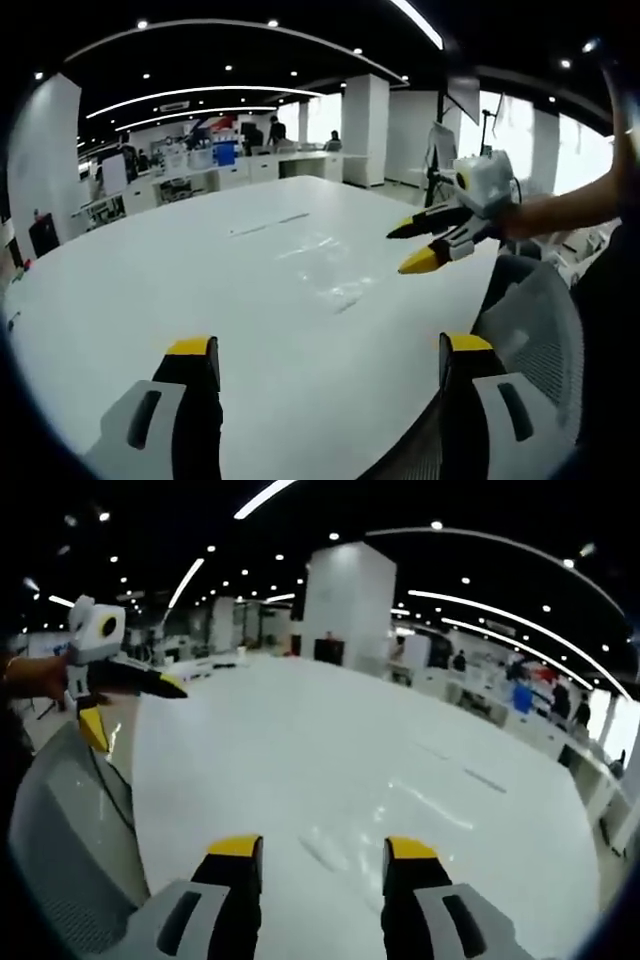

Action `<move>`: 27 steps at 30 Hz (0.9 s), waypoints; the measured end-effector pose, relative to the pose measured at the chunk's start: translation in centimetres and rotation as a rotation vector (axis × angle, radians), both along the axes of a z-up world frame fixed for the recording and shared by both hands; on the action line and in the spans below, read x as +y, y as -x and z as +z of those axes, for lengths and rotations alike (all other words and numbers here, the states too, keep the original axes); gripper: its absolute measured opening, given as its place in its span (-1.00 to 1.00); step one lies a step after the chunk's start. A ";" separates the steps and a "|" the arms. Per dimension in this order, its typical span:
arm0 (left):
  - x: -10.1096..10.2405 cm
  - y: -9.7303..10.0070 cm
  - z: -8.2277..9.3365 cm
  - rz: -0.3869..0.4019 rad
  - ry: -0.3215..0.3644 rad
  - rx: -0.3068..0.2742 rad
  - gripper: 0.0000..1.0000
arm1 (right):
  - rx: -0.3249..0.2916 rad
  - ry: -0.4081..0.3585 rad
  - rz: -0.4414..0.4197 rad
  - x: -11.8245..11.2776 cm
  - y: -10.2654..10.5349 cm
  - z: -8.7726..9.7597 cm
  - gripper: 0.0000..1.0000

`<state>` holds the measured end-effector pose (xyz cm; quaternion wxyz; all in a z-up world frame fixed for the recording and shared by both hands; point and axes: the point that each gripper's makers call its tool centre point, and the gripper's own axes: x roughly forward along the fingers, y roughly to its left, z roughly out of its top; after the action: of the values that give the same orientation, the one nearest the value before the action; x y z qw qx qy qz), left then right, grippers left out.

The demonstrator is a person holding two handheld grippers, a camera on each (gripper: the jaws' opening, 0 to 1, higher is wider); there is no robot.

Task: Open the resealable bag by pulling the two sides of the seal apart until the entire bag opening is separated and visibly accessible.

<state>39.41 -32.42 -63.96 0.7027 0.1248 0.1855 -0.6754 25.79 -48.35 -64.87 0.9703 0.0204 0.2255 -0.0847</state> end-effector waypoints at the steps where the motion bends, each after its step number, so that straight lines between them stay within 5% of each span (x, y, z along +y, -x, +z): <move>1: -0.3 0.0 0.8 -0.009 0.012 -0.014 0.77 | 0.002 0.017 0.031 -0.2 -1.0 0.0 -0.17; 6: -0.5 -0.1 0.7 -0.022 0.001 -0.019 0.77 | 0.026 0.048 0.104 -0.5 -3.6 -0.9 -0.16; 7: -0.5 -0.2 0.5 -0.023 -0.004 -0.014 0.77 | 0.044 0.101 0.155 -0.4 -4.6 -1.5 -0.16; 12: -0.5 -1.3 0.4 0.001 -0.003 -0.014 0.76 | 0.087 0.101 0.213 -1.1 -7.4 -3.3 -0.16; 27: -0.9 -0.8 -0.5 -0.034 -0.038 -0.001 0.72 | 0.234 0.095 0.329 -1.4 -10.9 -9.6 -0.31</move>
<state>40.20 -33.36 -64.49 0.6888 0.1418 0.1958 -0.6835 36.67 -49.74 -74.49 0.9382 -0.0723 0.3328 0.0624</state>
